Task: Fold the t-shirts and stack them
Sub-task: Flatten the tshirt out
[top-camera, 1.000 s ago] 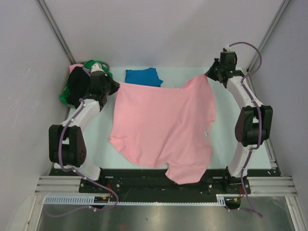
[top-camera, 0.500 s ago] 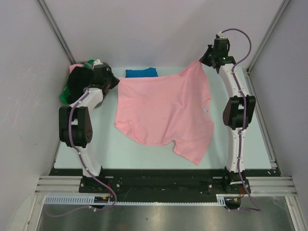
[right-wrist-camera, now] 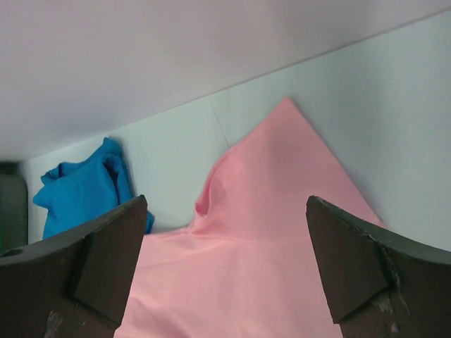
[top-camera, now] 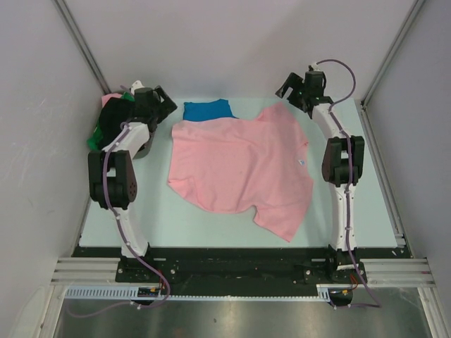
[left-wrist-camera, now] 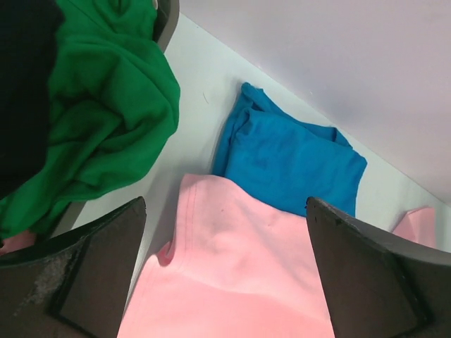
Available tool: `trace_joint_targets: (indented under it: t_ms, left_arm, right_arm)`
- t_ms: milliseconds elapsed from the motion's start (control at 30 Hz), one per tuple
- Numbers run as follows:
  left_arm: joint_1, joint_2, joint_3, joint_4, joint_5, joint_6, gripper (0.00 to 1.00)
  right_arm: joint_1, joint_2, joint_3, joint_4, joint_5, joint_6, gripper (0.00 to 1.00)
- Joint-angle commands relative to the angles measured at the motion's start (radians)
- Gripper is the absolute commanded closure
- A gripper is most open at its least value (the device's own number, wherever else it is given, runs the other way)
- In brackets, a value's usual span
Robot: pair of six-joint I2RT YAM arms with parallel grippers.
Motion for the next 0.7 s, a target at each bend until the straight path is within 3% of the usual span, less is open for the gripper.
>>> trace_joint_targets:
  t_ms: [0, 167, 300, 433, 567, 667]
  left_arm:
    - [0.002, -0.196, -0.067, 0.03, -0.05, 0.01, 0.0]
    - [-0.021, -0.38, -0.167, -0.145, -0.032, -0.028, 0.0]
    - [-0.083, -0.533, -0.338, -0.309, -0.006, -0.025, 0.0]
    - [-0.149, -0.685, -0.512, -0.349, 0.031, -0.022, 0.0]
    - [-0.245, -0.698, -0.589, -0.392, 0.023, 0.013, 0.0]
    - [-0.285, -0.615, -0.575, -0.441, 0.039, 0.044, 0.02]
  right_arm:
    - [-0.023, -0.223, -0.168, 0.165, -0.019, 0.017, 0.0]
    - [0.014, -0.535, -0.506, 0.136, 0.05, -0.028, 0.0]
    - [0.092, -0.83, -0.767, 0.053, 0.124, -0.08, 0.0]
    - [0.195, -0.977, -0.929, -0.143, 0.306, -0.095, 0.0]
    - [0.282, -1.063, -1.086, -0.204, 0.308, -0.081, 0.0]
    - [0.351, -1.137, -1.143, -0.195, 0.348, -0.077, 0.0]
